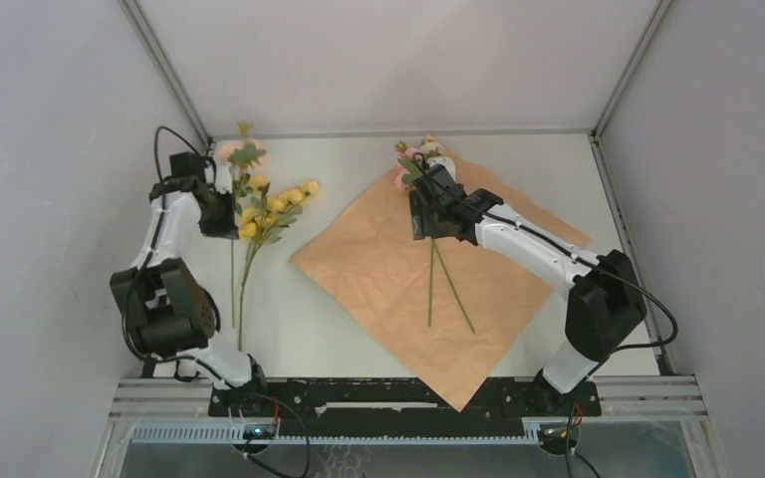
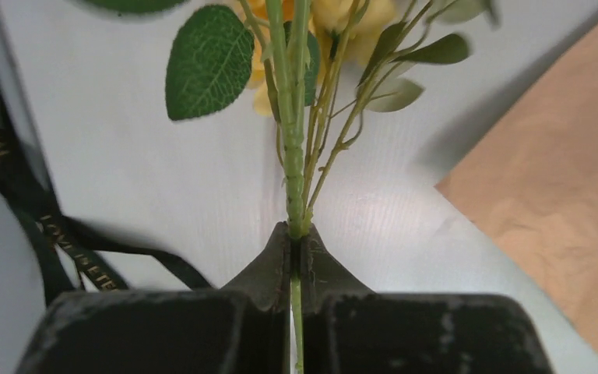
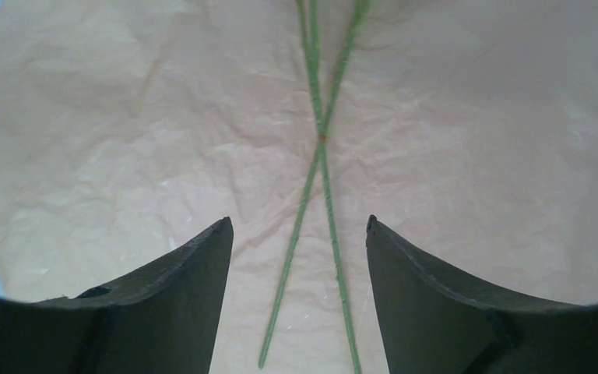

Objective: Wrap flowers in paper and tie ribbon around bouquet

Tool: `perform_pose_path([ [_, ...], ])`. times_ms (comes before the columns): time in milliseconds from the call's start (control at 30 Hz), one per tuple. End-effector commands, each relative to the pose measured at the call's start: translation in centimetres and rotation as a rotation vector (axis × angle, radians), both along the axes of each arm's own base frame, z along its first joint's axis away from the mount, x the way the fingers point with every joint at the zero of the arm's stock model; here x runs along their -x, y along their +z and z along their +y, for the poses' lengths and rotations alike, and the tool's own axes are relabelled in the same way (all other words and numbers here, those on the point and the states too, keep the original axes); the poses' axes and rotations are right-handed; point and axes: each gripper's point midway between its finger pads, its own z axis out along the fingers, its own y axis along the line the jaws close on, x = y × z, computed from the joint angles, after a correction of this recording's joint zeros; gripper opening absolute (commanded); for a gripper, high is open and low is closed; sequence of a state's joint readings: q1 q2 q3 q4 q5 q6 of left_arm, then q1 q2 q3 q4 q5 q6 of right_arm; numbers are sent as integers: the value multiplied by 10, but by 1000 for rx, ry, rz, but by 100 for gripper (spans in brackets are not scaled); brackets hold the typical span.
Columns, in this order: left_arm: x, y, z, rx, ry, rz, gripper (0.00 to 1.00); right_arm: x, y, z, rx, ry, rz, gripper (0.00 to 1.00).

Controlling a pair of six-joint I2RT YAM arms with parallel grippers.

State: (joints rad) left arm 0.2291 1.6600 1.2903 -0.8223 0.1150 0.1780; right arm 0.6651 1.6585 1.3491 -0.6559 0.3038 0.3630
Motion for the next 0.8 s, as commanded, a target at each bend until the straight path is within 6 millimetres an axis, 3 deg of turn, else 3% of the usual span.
perform_pose_path([
  [0, -14, 104, -27, 118, -45, -292, 0, 8, 55, 29, -103, 123, -144, 75],
  [133, -11, 168, -68, 306, -102, -483, 0, 28, 89, 72, -252, 297, -210, 78],
  [233, -12, 219, -108, 567, -83, -658, 0, 65, 132, 131, -556, 561, -242, 79],
  [267, -12, 233, -120, 628, -87, -706, 0, 72, 147, 145, -633, 614, -274, 88],
  [333, -6, 253, -147, 711, -133, -746, 0, 86, 182, 175, -799, 720, -337, 94],
  [433, 6, 259, -190, 831, -195, -661, 0, 87, 195, 205, -946, 744, -332, 95],
  [500, 11, 256, -211, 885, -222, -615, 0, 80, 190, 219, -984, 727, -302, 95],
  [667, 24, 247, -238, 872, -294, -597, 0, 62, 174, 250, -1019, 698, -220, 94],
  [733, 27, 241, -244, 883, -306, -571, 0, 51, 158, 259, -983, 662, -164, 85],
  [767, 28, 239, -246, 888, -308, -561, 0, 46, 150, 261, -964, 647, -138, 71],
])
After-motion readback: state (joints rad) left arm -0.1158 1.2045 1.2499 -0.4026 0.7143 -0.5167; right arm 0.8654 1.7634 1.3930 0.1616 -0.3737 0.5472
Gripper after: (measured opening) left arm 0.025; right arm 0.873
